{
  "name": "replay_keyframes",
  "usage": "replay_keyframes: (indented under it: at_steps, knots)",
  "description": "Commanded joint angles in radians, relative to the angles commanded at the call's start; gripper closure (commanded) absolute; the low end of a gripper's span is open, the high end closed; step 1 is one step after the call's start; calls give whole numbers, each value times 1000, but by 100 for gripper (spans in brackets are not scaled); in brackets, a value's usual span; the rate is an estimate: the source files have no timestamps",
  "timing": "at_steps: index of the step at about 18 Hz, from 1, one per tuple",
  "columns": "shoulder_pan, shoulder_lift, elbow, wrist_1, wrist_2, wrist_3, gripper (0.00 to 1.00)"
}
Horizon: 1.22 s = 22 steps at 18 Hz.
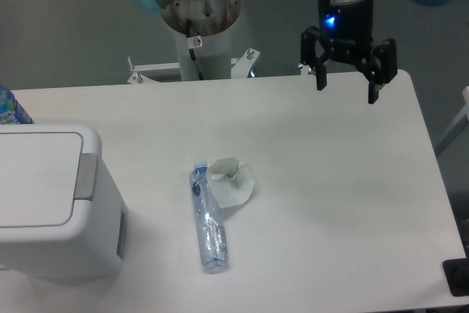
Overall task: Open the trash can
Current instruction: 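Move the open gripper across the table toward the white trash can lid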
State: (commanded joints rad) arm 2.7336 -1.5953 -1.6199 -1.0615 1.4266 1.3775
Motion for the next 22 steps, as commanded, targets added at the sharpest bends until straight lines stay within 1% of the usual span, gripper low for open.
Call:
replay_keyframes:
  at_steps: [6,7,10,12,17,22]
  knots:
    - [-6,2,3,-3,-6,-8,0]
    - [-8,0,6,-3,-9,-38,0]
    - [-57,-8,20,2,-26,-214,0]
    - [-80,-31,44,18,-26,-322,0]
    - [-182,-74,89,23,-26,-625,0]
    - [-304,-104,95,84,-26,-898,0]
